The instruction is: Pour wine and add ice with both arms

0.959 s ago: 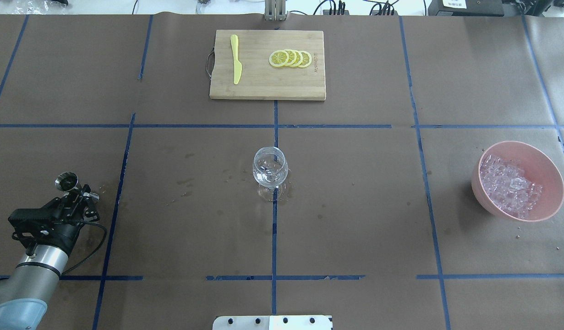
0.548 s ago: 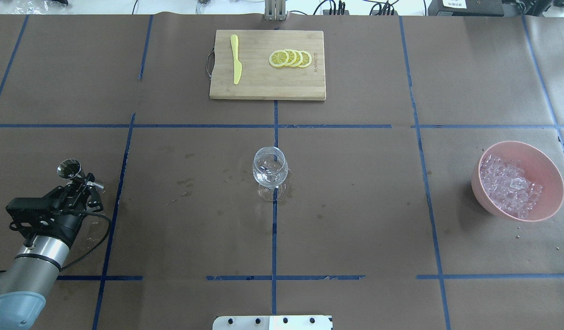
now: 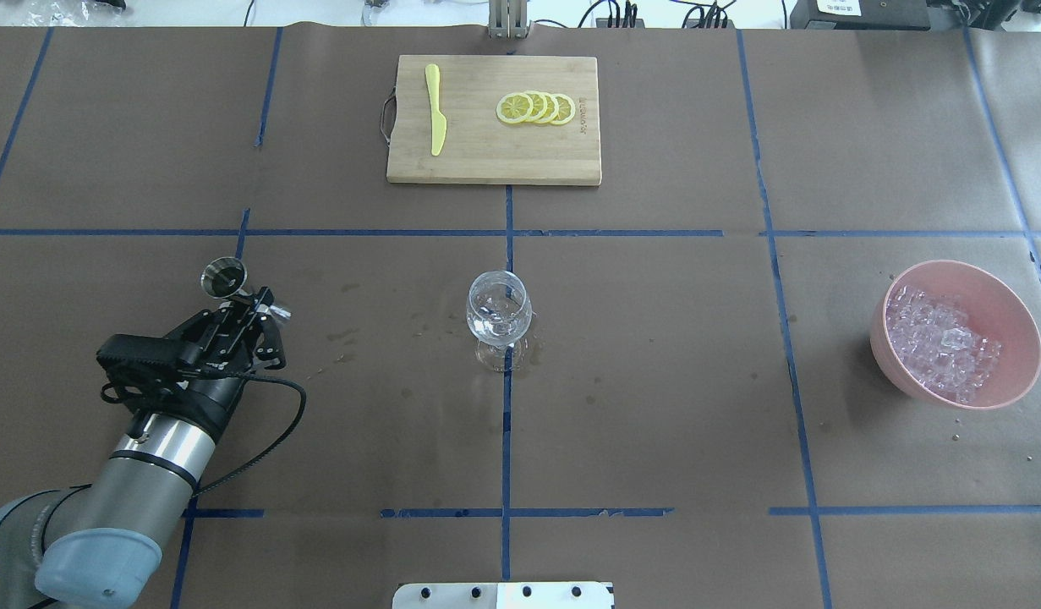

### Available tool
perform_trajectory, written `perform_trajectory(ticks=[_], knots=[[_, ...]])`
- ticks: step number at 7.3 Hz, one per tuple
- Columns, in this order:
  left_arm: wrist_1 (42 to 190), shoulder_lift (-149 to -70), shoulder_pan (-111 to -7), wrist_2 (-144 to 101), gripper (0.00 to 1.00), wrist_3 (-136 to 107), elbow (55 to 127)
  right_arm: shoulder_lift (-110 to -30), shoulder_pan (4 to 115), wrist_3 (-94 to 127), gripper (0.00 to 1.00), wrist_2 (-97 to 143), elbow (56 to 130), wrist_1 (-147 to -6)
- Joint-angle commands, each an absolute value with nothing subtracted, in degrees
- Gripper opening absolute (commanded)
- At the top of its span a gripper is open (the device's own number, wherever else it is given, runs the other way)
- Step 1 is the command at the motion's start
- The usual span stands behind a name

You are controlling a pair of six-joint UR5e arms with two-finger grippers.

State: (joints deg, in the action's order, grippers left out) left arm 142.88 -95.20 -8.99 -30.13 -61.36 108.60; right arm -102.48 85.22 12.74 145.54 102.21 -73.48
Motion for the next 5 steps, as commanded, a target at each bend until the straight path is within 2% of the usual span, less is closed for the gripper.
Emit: perform_trajectory(ticks=[1,4,5], knots=[[139.0,-105.6,-8.9,-30.1,0.0,-53.8,109.1,-102.5,85.2,12.7,1.0,145.5,102.0,-73.5],[125.1,-113.3,-8.4,-30.1,0.0,-49.6,109.6,-102.1,85.2,12.7,1.0,145.3,101.4,-73.5],[120.7,-113.7,-8.4,-30.1,0.0,-45.6,110.7,-102.0,85.2,12.7,1.0,145.3,101.4,-73.5]])
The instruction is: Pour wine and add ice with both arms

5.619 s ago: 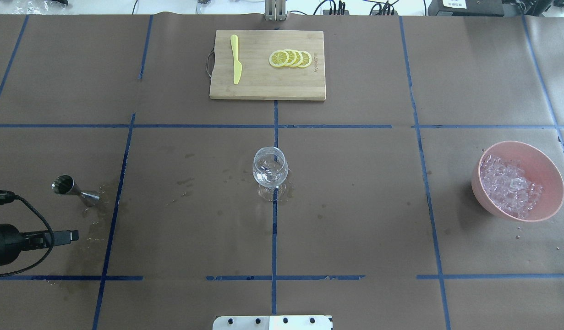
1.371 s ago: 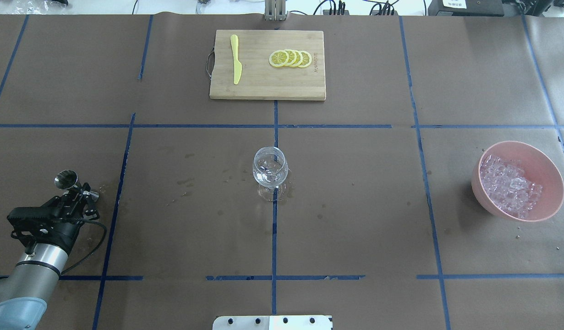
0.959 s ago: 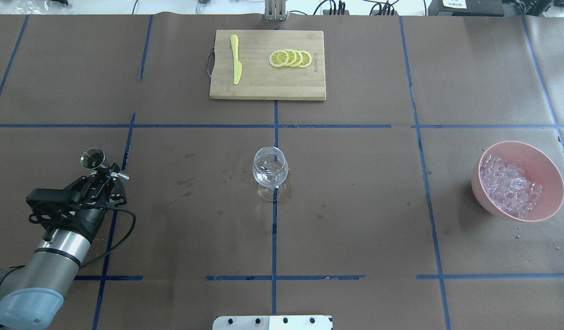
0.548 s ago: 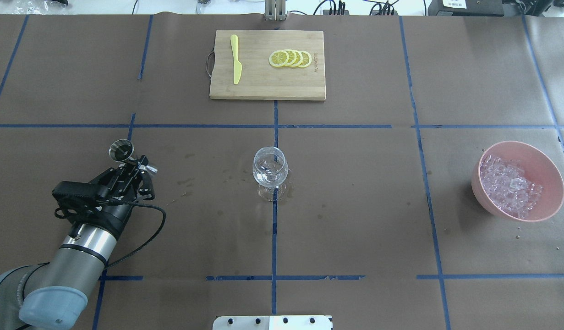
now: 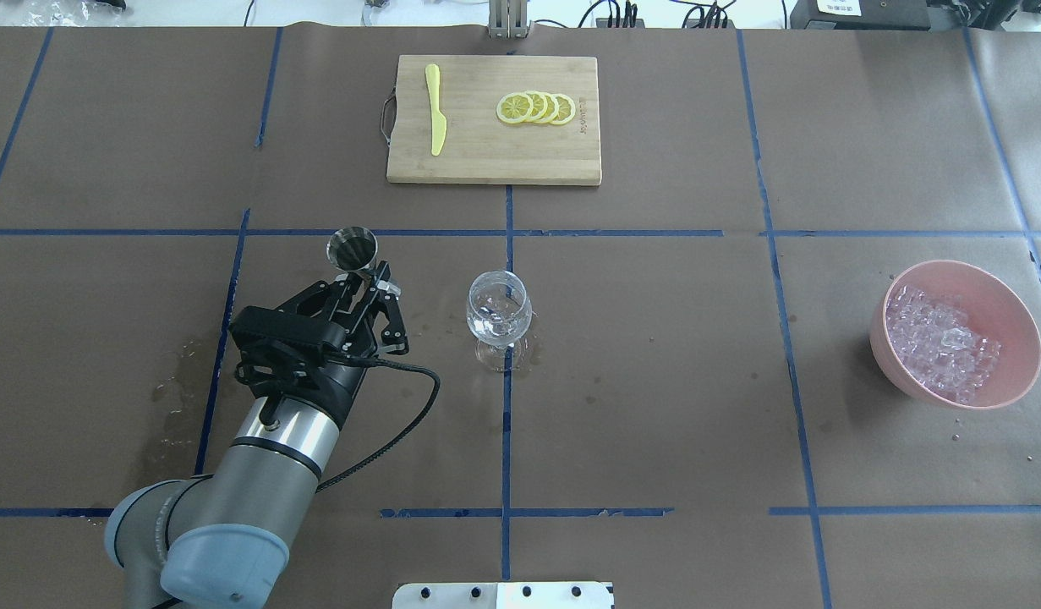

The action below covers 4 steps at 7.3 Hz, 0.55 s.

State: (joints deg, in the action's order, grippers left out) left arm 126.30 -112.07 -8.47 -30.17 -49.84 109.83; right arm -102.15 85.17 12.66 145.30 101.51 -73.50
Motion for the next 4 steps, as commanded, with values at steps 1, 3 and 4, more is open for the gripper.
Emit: perform_trajectory(ticks=[1,3,4], knots=[[116.4,-115.2,-8.4,-30.2,0.0,-41.6,111.3,-102.1,85.2,12.7,1.0,145.3,101.3,-73.5],[106.6,-116.2,-8.4,-33.1,0.0,-32.9,114.7,-102.1,85.2,12.7,1.0,145.3,101.0,-73.6],[99.7,-116.7,-8.3,-38.1,0.0,-31.3,115.6,-102.0,85.2,12.7,1.0,145.3,101.0,-73.6]])
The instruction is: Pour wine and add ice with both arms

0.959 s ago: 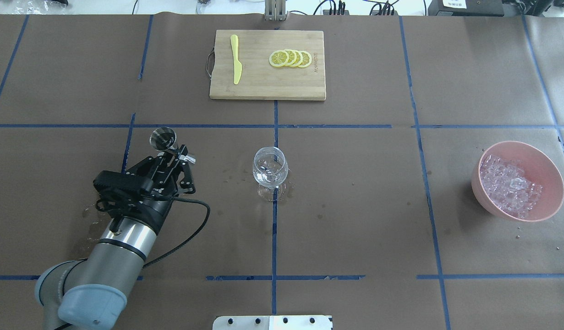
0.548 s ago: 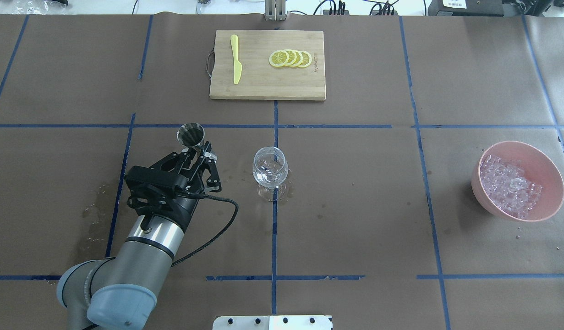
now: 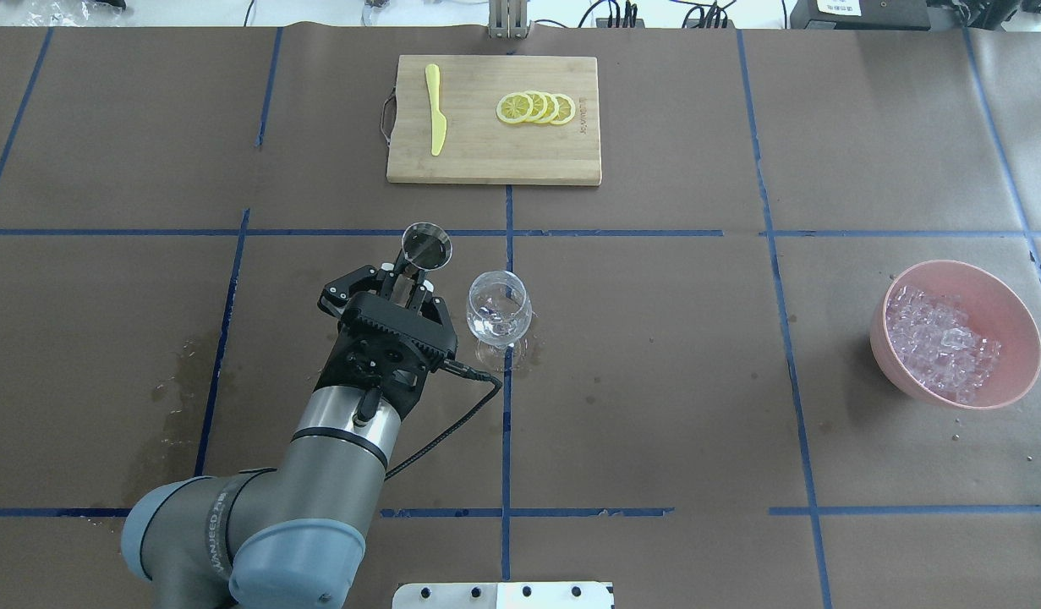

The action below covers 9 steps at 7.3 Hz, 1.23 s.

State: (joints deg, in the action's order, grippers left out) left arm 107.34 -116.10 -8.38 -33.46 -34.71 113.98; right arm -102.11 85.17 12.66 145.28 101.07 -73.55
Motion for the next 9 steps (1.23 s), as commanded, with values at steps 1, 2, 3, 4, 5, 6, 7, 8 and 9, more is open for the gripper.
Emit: perform_trajectory(ticks=[1,2,3,4,5,6,7,8,9], knots=[[93.8,-119.5,-8.1,-44.2,0.0,-31.1,115.5,-102.1,85.2,12.7,1.0,145.3,101.0,-73.6],[88.7,-122.2,-8.1,-46.1,0.0,-29.0,115.4,-102.1,85.2,12.7,1.0,145.3,101.0,-73.6],[87.7,-122.5,-8.2,-46.4,0.0,-28.6,115.4,-102.1,85.2,12.7,1.0,145.3,101.0,-73.6],[87.5,-122.6,-8.5,-46.8,0.0,-24.7,115.4,-102.1,85.2,12.7,1.0,145.3,101.0,-73.5],[87.3,-122.6,-8.8,-46.8,0.0,-23.2,115.4,-102.1,85.2,12.7,1.0,145.3,101.0,-73.5],[85.0,-123.5,-9.0,-46.8,0.0,-21.7,115.4,-102.0,85.2,12.7,1.0,145.3,101.0,-73.5],[84.6,-124.2,-10.3,-46.8,0.0,-18.2,115.4,-102.1,85.2,12.7,1.0,145.3,101.0,-73.5],[84.6,-124.2,-10.9,-46.8,0.0,-16.6,115.4,-102.1,85.2,12.7,1.0,145.3,101.0,-73.5],[84.6,-124.2,-11.1,-46.8,0.0,-15.4,115.2,-102.0,85.2,12.7,1.0,145.3,101.1,-73.5]])
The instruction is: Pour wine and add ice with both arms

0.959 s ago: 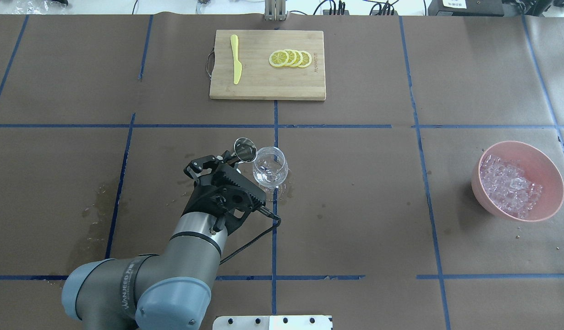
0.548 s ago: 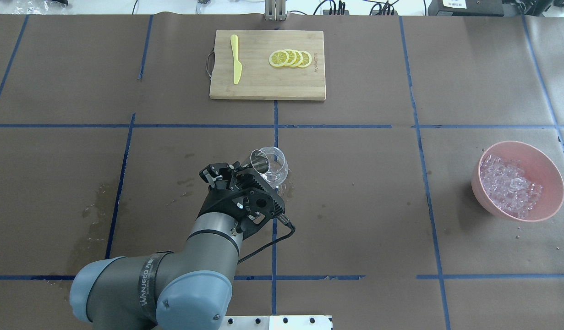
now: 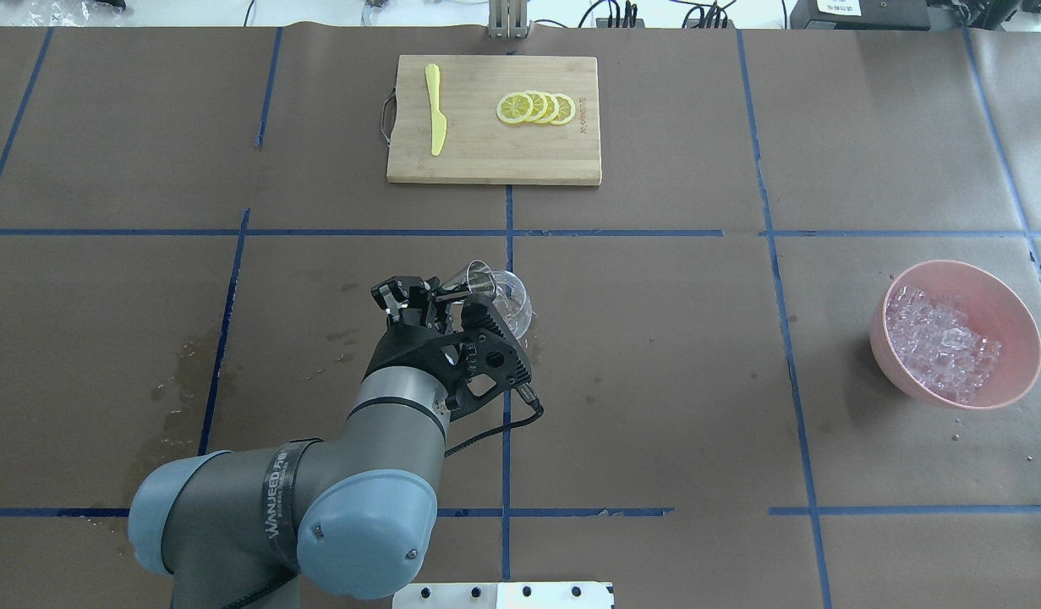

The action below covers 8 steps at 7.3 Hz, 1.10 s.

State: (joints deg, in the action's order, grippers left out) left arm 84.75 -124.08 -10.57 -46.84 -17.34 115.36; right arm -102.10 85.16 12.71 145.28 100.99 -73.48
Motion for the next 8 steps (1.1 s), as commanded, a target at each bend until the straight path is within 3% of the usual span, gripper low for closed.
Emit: perform_trajectory(ticks=[1,8], knots=[[84.4,-124.1,-11.4,-46.8,0.0,-13.6,115.1,-102.1,85.2,12.7,1.0,145.3,101.1,-73.5],[74.3,-128.7,-11.5,-46.5,0.0,4.5,114.5,-102.0,85.2,12.8,1.0,145.3,101.2,-73.5]])
